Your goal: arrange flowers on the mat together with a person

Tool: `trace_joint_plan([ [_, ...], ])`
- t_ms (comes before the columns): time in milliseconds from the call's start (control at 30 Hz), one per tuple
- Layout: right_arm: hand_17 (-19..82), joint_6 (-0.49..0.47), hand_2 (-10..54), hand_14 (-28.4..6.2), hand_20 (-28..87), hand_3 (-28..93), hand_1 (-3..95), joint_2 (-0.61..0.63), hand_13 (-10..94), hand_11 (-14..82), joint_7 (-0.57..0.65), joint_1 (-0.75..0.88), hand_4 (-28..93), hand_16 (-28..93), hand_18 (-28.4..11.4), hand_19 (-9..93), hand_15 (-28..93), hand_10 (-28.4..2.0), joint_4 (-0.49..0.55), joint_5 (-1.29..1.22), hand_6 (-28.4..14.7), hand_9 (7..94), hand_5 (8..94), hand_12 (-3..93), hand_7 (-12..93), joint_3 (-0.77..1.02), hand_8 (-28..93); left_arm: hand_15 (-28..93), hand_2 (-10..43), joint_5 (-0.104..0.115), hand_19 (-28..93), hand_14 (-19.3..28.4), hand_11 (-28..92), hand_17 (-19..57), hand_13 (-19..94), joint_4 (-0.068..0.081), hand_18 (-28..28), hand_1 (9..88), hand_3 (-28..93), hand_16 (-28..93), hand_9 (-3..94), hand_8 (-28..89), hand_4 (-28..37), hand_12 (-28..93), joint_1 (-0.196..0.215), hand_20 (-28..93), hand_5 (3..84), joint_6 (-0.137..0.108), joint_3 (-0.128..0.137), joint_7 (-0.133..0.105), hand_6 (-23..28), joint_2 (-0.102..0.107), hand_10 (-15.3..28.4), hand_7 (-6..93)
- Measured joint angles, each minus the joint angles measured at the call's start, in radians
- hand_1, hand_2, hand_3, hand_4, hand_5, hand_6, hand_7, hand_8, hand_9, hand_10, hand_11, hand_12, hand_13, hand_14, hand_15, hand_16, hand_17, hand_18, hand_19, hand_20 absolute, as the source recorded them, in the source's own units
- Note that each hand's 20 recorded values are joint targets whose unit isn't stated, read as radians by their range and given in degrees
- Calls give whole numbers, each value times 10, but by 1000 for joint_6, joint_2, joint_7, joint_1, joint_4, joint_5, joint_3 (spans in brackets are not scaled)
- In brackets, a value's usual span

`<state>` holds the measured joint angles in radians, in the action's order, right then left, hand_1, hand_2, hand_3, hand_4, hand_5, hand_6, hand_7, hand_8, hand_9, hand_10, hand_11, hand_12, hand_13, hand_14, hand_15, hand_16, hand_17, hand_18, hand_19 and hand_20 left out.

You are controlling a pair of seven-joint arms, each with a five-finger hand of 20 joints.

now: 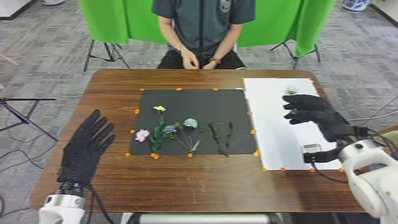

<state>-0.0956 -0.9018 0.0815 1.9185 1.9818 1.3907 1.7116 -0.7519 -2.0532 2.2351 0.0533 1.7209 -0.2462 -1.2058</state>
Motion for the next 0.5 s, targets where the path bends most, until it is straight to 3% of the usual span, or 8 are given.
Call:
trace_joint_plan([
  [167,172,21,-95,-89,339,813,334,83,409,219,-6,-149,-283,174,-190,631,425,-101,-97,59,-31,375,374,209,264,-74,-148,142,-7,1,372,116,173,-131,169,-1,194,270,683,61,190,-99,-268,162,2,103,255,-7,-1,-5,19,1,101,176],
  [267,151,114,-95,-92,341,813,325,145,336,135,-10,-245,-283,165,-182,630,442,-90,-160,251,-38,233,249,217,239,-182,-140,142,-7,1,371,116,173,-131,169,-1,194,269,683,61,190,-99,-269,162,4,103,255,-10,-1,-6,19,1,100,178],
  [367,142,181,-95,-90,347,811,316,186,310,85,7,-333,-283,161,-178,631,446,-90,-235,461,-49,172,190,239,207,-275,-121,142,-8,2,370,115,173,-131,170,-1,193,268,684,62,190,-100,-269,161,6,103,255,-11,-1,-7,19,1,100,178],
  [500,146,134,-95,-90,365,813,314,196,321,79,88,-442,-283,165,-174,657,509,-96,-326,610,-51,165,172,258,201,-357,-110,140,-9,2,369,116,173,-130,170,-1,193,268,686,62,190,-101,-271,161,6,103,255,-12,-1,-7,19,1,100,177],
])
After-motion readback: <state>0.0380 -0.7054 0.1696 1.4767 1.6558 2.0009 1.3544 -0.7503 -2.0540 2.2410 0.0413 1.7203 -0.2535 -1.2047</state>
